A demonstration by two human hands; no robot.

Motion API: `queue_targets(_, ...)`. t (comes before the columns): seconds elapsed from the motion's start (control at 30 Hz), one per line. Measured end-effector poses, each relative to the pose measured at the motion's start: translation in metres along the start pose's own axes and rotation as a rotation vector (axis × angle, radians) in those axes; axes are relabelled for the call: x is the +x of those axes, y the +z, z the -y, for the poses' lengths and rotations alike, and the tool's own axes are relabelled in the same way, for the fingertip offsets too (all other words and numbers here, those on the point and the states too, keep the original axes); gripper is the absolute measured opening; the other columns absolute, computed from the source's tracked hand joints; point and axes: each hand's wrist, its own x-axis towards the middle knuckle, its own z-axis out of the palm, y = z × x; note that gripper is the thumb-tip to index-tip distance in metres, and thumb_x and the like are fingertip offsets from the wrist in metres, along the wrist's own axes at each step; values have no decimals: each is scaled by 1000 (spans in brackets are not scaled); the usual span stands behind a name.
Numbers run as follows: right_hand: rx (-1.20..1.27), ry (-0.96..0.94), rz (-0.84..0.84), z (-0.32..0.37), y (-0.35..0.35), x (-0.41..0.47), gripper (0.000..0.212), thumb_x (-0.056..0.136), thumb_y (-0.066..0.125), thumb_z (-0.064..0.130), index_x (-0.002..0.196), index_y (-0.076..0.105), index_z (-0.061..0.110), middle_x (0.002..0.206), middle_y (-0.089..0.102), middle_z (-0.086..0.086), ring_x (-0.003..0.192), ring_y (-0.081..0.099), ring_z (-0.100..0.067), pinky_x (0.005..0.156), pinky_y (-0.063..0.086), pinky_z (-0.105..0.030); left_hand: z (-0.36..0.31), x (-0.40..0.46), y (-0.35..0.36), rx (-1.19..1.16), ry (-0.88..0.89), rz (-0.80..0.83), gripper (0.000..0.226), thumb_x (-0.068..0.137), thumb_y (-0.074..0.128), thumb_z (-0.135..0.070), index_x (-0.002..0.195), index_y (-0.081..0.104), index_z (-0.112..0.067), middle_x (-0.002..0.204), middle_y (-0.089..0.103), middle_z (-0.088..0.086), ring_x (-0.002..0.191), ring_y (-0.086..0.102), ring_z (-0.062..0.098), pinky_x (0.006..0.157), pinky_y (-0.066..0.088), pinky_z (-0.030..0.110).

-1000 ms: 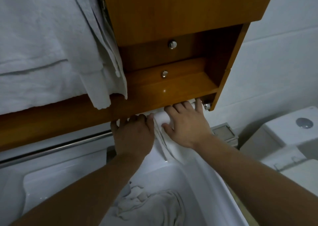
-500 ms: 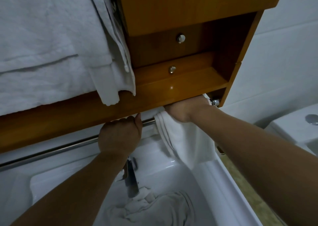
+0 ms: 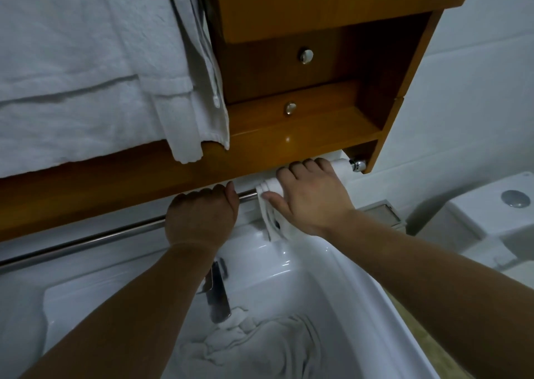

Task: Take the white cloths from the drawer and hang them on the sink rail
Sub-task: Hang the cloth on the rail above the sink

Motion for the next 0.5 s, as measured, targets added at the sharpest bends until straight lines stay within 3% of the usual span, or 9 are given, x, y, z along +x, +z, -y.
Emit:
queue_targets(0.17,57,-30,98,2,-14,18,67,99,18,66,89,63,17,81,67,-7,79,63,-30,78,42,-40,-1,0,0,4,3,-12,49,102,30,-27,54,29,-21,44,22,-1,37,18,10,49,17,21)
queue_targets(0.3,187,-2,224,2,-17,34,67,99,18,66,62,49,20,61,51,3,71,58,-24,77,46,-35,-1,0,-1,-7,-9,-13,50,103,25,-27,54,30,-21,44,23,-1,37,19,11,49,19,21)
queue_targets(0.37,210,23,158,3,-17,33,63,95,17,69,67,50,23,62,48,6,81,62,-27,78,44,-35,-1,0,-2,-4,-12,-13,49,102,28,-26,54,30,-21,44,22,-1,37,19,11,49,19,21)
queue_targets(0.5,105,48,55,5,-18,16,62,98,22,65,88,67,23,80,69,-4,89,64,-32,91,42,-44,-2,2,-5,5,-23,42,50,103,26,-26,53,30,-21,44,23,-1,37,20,12,50,19,22)
